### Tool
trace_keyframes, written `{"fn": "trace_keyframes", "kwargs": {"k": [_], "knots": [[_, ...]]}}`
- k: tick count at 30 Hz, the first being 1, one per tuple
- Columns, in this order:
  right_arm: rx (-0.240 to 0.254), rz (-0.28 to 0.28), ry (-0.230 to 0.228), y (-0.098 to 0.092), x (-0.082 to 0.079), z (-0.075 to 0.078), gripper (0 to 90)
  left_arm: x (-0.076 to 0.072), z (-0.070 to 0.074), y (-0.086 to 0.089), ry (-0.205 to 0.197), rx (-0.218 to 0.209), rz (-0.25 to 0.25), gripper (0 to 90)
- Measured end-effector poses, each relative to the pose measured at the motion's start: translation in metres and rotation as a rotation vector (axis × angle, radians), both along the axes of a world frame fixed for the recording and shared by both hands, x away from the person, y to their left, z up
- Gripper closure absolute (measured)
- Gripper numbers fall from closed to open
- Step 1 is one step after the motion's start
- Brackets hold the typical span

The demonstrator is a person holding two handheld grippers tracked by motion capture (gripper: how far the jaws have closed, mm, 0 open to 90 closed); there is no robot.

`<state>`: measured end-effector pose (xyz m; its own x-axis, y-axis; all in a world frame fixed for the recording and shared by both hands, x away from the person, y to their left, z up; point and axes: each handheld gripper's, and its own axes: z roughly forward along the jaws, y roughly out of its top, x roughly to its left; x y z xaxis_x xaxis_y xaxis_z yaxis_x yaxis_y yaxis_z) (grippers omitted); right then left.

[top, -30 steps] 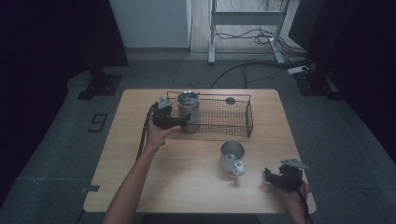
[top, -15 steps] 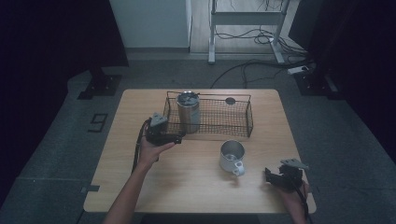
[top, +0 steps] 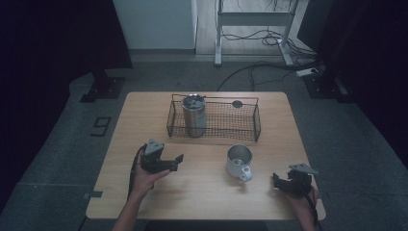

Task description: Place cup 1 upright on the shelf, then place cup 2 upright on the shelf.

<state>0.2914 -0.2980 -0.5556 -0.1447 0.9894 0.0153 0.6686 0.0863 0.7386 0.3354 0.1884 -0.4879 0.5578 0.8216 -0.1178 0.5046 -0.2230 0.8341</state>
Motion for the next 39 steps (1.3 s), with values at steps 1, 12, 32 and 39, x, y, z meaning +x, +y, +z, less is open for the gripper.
{"fn": "trace_keyframes", "kwargs": {"k": [1,12,32,39], "knots": [[0.000,0.000,0.000,0.000,0.000,0.000,14.0,-0.003,-0.004,0.002,0.010,-0.007,-0.002,6.9],[0.000,-0.001,0.000,0.000,0.000,0.000,13.9,-0.016,-0.033,0.007,0.077,0.048,-0.003,7.4],[0.022,0.006,-0.076,-0.001,-0.007,0.009,13.9,-0.023,-0.040,0.009,0.100,0.023,0.006,7.6],[0.083,0.035,-0.132,0.005,-0.012,0.025,14.7,-0.028,-0.034,0.009,0.085,0.015,0.002,7.7]]}}
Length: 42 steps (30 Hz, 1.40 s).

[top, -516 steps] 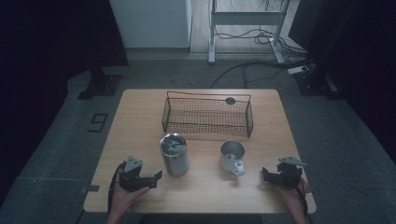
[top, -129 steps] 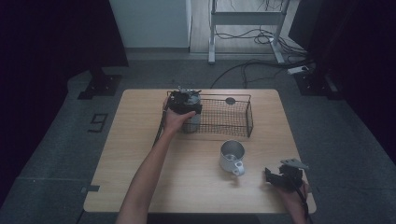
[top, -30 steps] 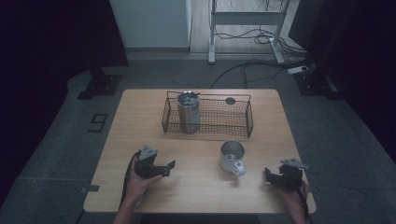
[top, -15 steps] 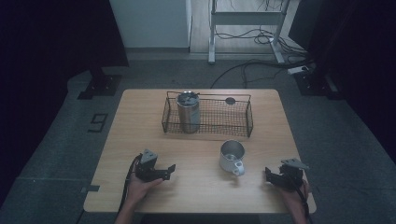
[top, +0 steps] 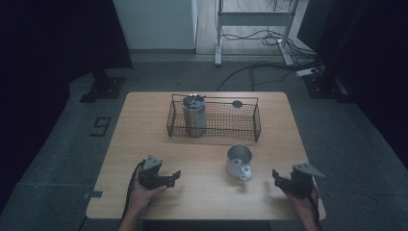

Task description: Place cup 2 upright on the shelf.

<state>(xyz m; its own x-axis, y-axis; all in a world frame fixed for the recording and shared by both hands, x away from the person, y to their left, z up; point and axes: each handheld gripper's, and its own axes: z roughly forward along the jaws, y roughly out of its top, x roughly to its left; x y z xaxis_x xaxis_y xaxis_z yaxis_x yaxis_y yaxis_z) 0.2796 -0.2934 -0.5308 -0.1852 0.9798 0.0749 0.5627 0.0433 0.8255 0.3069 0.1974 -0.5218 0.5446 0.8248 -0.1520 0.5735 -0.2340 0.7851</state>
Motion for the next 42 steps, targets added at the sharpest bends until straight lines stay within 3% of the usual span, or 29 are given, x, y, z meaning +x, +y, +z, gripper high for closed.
{"fn": "trace_keyframes", "kwargs": {"k": [7,13,19,35,42], "knots": [[0.018,0.048,-0.027,0.010,-0.004,0.012,14.8,-0.001,0.000,0.003,0.005,-0.011,0.009,7.7],[0.059,0.094,-0.070,0.023,-0.010,0.027,15.0,-0.003,0.004,0.006,-0.002,-0.047,0.000,7.7],[0.060,0.136,-0.094,0.038,-0.010,0.038,15.0,-0.004,0.004,0.006,0.002,-0.048,0.000,7.7],[0.083,0.212,-0.122,0.066,-0.012,0.054,14.9,-0.003,0.000,0.002,0.019,-0.027,-0.008,7.7],[0.066,0.255,-0.104,0.083,-0.007,0.054,13.8,-0.004,0.000,0.003,0.018,-0.030,-0.005,7.8]]}}
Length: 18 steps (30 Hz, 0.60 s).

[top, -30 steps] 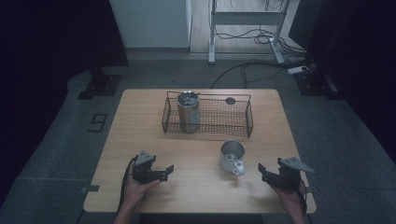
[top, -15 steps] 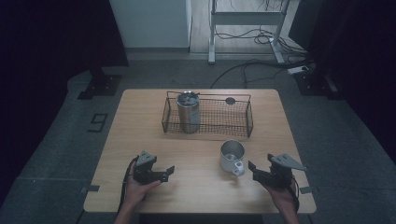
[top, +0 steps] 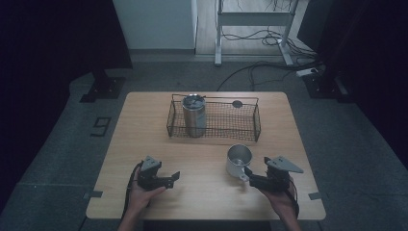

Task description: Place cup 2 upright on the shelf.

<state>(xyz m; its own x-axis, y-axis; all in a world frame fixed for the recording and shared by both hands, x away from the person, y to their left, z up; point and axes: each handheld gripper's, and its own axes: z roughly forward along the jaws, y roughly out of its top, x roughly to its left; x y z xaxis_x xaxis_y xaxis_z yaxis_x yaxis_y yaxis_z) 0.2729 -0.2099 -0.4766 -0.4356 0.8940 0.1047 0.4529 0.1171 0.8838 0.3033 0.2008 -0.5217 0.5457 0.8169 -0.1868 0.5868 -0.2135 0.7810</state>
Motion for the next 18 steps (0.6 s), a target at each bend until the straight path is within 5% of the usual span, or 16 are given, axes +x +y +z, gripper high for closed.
{"fn": "trace_keyframes", "kwargs": {"k": [4,18], "knots": [[0.027,0.026,0.018,0.010,0.004,0.002,13.1,0.000,0.000,0.000,-0.002,0.006,0.001,8.0],[-0.013,0.017,0.019,0.025,0.016,0.002,11.9,-0.001,-0.001,0.000,-0.004,0.007,0.001,9.5]]}}
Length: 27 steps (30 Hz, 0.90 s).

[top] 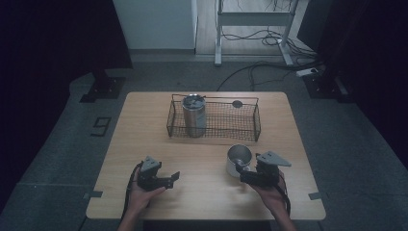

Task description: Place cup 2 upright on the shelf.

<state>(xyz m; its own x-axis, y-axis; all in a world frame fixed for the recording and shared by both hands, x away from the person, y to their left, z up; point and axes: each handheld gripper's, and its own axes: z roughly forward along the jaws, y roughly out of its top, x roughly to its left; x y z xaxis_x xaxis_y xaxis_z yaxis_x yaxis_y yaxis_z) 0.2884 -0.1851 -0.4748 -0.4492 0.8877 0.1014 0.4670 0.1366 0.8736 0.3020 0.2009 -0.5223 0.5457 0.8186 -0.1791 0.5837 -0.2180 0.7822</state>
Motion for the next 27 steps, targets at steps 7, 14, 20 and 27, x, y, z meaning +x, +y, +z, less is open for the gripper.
{"fn": "trace_keyframes", "kwargs": {"k": [7,14,20,27], "knots": [[-0.020,0.000,0.014,0.004,0.005,-0.003,8.6,0.000,-0.001,0.000,0.006,0.002,-0.003,9.6],[-0.061,-0.006,0.028,0.014,0.015,-0.007,1.6,0.001,-0.003,0.000,0.010,0.003,0.000,9.6],[-0.083,-0.021,0.027,0.019,0.020,-0.009,0.0,0.001,-0.002,0.000,-0.003,-0.004,0.012,10.7],[-0.108,-0.040,0.041,0.027,0.031,-0.016,0.0,0.000,-0.003,-0.002,-0.002,0.003,0.006,10.7]]}}
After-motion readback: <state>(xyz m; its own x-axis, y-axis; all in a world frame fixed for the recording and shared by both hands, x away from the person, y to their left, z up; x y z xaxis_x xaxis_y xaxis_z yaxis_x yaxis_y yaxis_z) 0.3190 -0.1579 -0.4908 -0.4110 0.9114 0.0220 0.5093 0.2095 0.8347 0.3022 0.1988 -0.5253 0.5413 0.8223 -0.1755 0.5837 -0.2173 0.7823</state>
